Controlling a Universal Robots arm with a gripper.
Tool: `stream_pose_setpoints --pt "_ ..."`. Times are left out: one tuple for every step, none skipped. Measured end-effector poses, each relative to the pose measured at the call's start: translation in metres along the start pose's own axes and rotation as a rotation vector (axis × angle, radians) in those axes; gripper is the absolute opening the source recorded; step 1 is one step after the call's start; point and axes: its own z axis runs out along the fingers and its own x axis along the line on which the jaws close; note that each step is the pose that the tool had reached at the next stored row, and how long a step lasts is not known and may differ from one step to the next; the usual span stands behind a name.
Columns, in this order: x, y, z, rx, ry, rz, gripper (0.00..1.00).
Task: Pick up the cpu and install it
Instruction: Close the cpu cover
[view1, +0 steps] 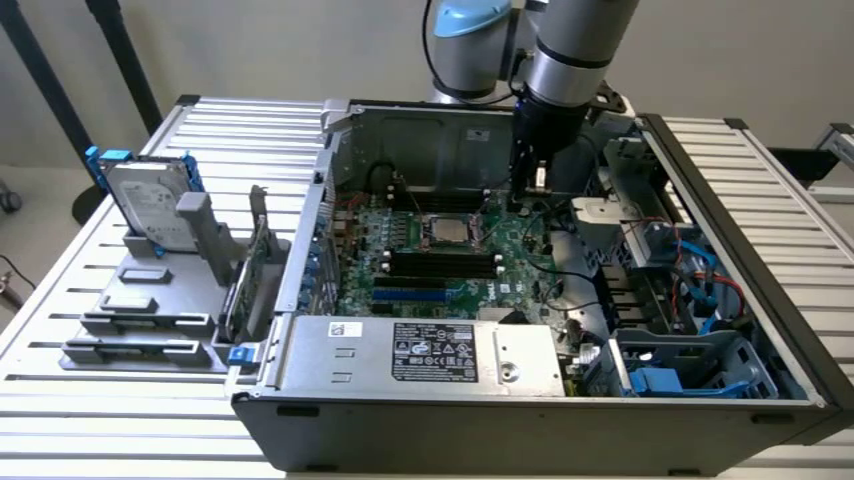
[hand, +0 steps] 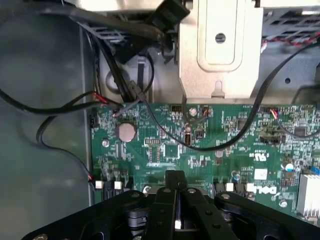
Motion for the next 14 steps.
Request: stream_pose_setpoints --pt "0.000 -0.0007 0.0000 0.0123 -0.0002 0.001 0.11" --pt "0.000 -0.0018 0.0001 0.0215 -0.0005 0.001 0.11" --pt "0.000 -0.0032 0.0001 0.0292 -0.0007 0.002 0.11" --pt "0.000 -0.0050 0.0002 0.0363 -0.0008 0.002 0.11" --pt "0.000 -0.0067 0.0004 0.0427 -0.0007 0.002 0.11" --pt "0.000 -0.0087 0.0005 0.0494 -0.0008 0.003 0.11" --pt "0.000 -0.0105 0.0006 0.0561 -0.0008 0.003 0.11" --pt "0.000 -0.0123 0.0007 0.0637 -0.0010 0.004 0.11" --pt "0.000 -0.0140 0.0009 0.0731 -0.0011 0.004 0.11" --pt "0.000 -0.0157 0.0011 0.0843 -0.0012 0.005 0.11" --pt "0.000 -0.0173 0.0011 0.0956 -0.0015 0.005 0.11" --pt "0.000 -0.0192 0.0012 0.1071 -0.0018 0.006 0.11" --pt "-0.001 -0.0214 0.0014 0.1176 -0.0020 0.007 0.11" --pt "-0.001 -0.0239 0.0017 0.1272 -0.0020 0.007 0.11"
